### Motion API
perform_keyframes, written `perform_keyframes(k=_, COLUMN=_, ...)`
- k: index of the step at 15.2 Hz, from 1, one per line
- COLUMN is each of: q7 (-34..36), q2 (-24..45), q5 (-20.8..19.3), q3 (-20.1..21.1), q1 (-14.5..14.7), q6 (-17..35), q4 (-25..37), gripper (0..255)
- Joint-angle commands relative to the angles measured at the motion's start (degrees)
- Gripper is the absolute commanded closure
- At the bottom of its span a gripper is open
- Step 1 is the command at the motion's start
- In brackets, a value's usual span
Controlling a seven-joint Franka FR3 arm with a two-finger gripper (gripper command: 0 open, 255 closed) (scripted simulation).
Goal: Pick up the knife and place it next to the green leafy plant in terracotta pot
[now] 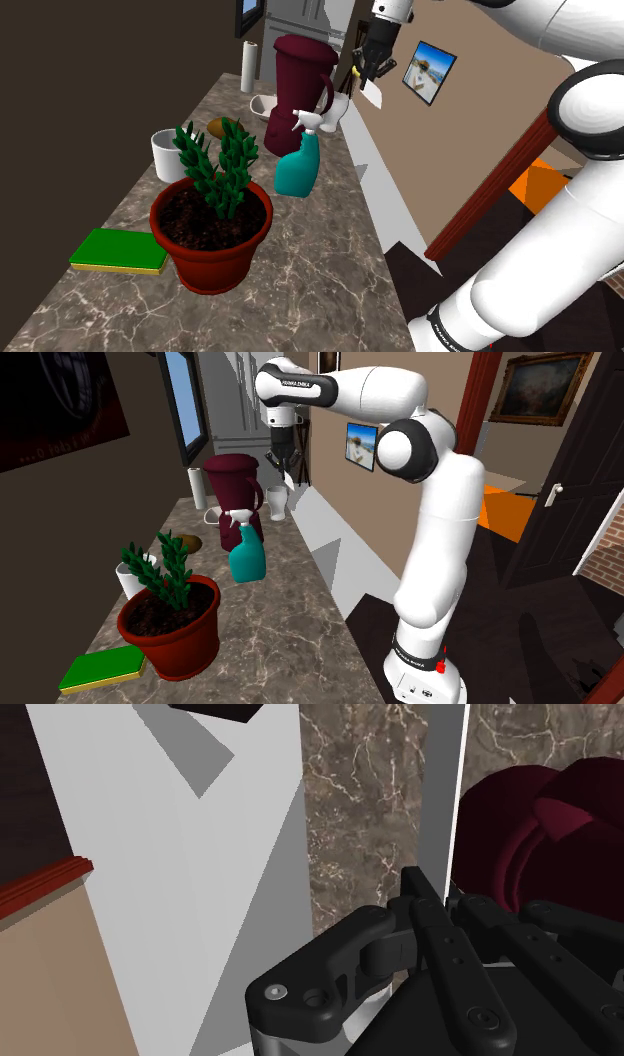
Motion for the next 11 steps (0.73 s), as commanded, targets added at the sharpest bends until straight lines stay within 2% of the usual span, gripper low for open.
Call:
perform_keyframes(k=1, q7=-0.1, q2=0.7, q5=0.0, q3=0.0, q1=0.0, q6=-1.9, q4=2.6, gripper=255)
perform_keyframes(k=11, q7=-0.1, q2=6.3, q5=0.3, q3=-0.1, q1=-0.2, q6=-12.2, q4=18.5, gripper=255)
